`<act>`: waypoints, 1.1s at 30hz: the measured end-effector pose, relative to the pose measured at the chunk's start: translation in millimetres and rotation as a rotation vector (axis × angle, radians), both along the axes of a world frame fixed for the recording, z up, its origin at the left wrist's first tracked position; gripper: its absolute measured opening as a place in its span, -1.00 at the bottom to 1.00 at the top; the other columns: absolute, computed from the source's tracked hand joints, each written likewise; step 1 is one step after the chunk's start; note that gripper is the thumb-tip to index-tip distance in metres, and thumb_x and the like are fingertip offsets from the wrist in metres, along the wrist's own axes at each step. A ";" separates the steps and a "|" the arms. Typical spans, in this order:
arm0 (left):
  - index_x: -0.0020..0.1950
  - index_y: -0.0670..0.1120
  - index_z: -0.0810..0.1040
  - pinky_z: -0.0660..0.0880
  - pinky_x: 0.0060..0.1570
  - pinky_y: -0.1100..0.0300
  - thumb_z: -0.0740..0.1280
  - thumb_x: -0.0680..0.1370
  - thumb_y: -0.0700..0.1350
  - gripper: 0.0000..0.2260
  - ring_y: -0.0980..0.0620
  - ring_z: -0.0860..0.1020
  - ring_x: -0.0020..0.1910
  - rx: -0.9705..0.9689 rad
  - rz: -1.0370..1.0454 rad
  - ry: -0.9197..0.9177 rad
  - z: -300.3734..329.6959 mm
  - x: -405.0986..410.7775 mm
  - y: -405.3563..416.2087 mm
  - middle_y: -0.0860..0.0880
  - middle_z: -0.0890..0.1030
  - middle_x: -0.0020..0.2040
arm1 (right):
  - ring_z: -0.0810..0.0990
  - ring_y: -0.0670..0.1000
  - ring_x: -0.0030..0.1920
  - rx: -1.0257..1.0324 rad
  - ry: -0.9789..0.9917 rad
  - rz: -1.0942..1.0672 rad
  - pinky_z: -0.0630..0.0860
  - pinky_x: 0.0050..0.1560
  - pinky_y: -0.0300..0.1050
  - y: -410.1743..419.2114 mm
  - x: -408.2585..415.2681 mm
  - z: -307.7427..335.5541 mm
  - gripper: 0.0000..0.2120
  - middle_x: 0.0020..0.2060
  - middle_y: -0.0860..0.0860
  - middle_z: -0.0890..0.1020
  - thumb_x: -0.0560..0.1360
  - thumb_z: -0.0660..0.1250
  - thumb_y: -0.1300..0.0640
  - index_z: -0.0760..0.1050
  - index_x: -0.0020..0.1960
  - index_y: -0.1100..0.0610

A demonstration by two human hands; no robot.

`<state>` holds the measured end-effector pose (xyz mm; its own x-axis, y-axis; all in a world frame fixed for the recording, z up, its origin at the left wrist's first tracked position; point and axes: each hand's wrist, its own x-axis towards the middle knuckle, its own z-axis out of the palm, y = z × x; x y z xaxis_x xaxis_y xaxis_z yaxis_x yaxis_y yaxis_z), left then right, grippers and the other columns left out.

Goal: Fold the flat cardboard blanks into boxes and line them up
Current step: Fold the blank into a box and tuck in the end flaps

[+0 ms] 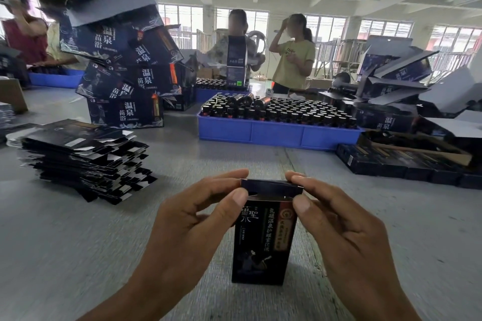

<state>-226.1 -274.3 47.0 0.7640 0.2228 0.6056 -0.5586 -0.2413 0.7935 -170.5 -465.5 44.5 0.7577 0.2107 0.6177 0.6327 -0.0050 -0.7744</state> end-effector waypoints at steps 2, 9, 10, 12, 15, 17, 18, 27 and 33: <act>0.06 0.17 0.65 0.67 -0.10 0.09 0.39 0.46 0.13 -0.80 0.04 0.66 0.14 -0.036 -0.006 0.008 -0.6 0.1 -0.2 0.13 0.67 0.18 | 0.63 -0.29 0.13 0.023 0.006 0.026 0.48 0.06 -0.49 0.3 0.1 0.3 -0.72 0.06 -0.32 0.68 0.42 0.34 -0.16 0.62 0.11 -0.32; 0.13 0.28 0.66 0.64 -0.13 0.24 0.33 0.49 0.11 -0.75 0.12 0.63 0.15 0.046 0.046 -0.046 1.6 -0.3 -1.5 0.17 0.67 0.14 | 0.62 -0.25 0.18 0.053 0.012 0.051 0.52 0.12 -0.40 -0.4 2.1 -0.3 -0.74 0.15 -0.27 0.67 0.44 0.33 -0.11 0.65 0.09 -0.28; 0.10 0.26 0.68 0.64 -0.12 0.22 0.33 0.49 0.10 -0.77 0.11 0.63 0.17 0.039 0.041 -0.047 1.3 0.0 -1.3 0.16 0.67 0.15 | 0.61 -0.25 0.18 0.055 0.013 0.054 0.52 0.11 -0.41 -0.4 1.9 -0.6 -0.75 0.15 -0.27 0.67 0.44 0.33 -0.10 0.65 0.09 -0.28; 0.06 0.23 0.70 0.66 -0.12 0.16 0.33 0.49 0.08 -0.79 0.07 0.62 0.20 0.030 0.030 -0.048 0.4 0.3 -1.0 0.14 0.67 0.17 | 0.61 -0.26 0.19 0.057 0.012 0.055 0.52 0.10 -0.41 -0.2 1.4 -1.0 -0.74 0.15 -0.26 0.67 0.44 0.32 -0.10 0.65 0.09 -0.27; 0.06 0.21 0.69 0.68 -0.15 0.08 0.32 0.50 0.06 -0.80 0.05 0.62 0.21 0.050 0.044 -0.060 0.0 0.1 -0.9 0.14 0.66 0.18 | 0.61 -0.27 0.19 0.037 -0.007 0.038 0.52 0.09 -0.41 0.0 1.2 -1.2 -0.74 0.14 -0.28 0.67 0.45 0.32 -0.11 0.65 0.10 -0.24; 0.08 0.17 0.69 0.69 -0.22 0.00 0.31 0.52 0.04 -0.79 0.06 0.62 0.20 0.091 0.071 -0.079 0.1 0.4 -1.2 0.14 0.66 0.18 | 0.60 -0.28 0.20 0.020 -0.019 0.033 0.52 0.08 -0.42 -0.3 1.4 -1.1 -0.75 0.15 -0.29 0.66 0.47 0.32 -0.09 0.64 0.11 -0.24; 0.08 0.14 0.69 0.68 -0.26 -0.03 0.31 0.53 0.02 -0.79 0.05 0.62 0.20 0.108 0.080 -0.091 0.0 0.6 -1.2 0.14 0.66 0.18 | 0.59 -0.28 0.20 0.010 -0.028 0.031 0.53 0.08 -0.41 -0.7 1.7 -1.2 -0.76 0.15 -0.29 0.66 0.48 0.32 -0.08 0.64 0.11 -0.23; 0.09 -0.08 0.69 0.67 -0.25 0.13 0.31 0.57 -0.09 -0.80 0.06 0.63 0.18 0.245 0.112 -0.206 -0.9 3.9 3.1 0.10 0.65 0.18 | 0.58 -0.26 0.24 -0.052 -0.117 -0.007 0.55 0.10 -0.36 -2.5 3.7 -2.5 -0.80 0.19 -0.31 0.63 0.57 0.32 -0.09 0.60 0.17 -0.22; 0.11 -0.11 0.67 0.61 -0.20 0.32 0.33 0.57 -0.08 -0.80 0.11 0.63 0.17 0.350 0.154 -0.255 -1.6 4.1 5.5 0.09 0.64 0.21 | 0.57 -0.26 0.26 -0.110 -0.243 -0.062 0.55 0.08 -0.39 -2.6 6.8 -4.6 -0.75 0.23 -0.32 0.60 0.57 0.32 -0.03 0.56 0.24 -0.19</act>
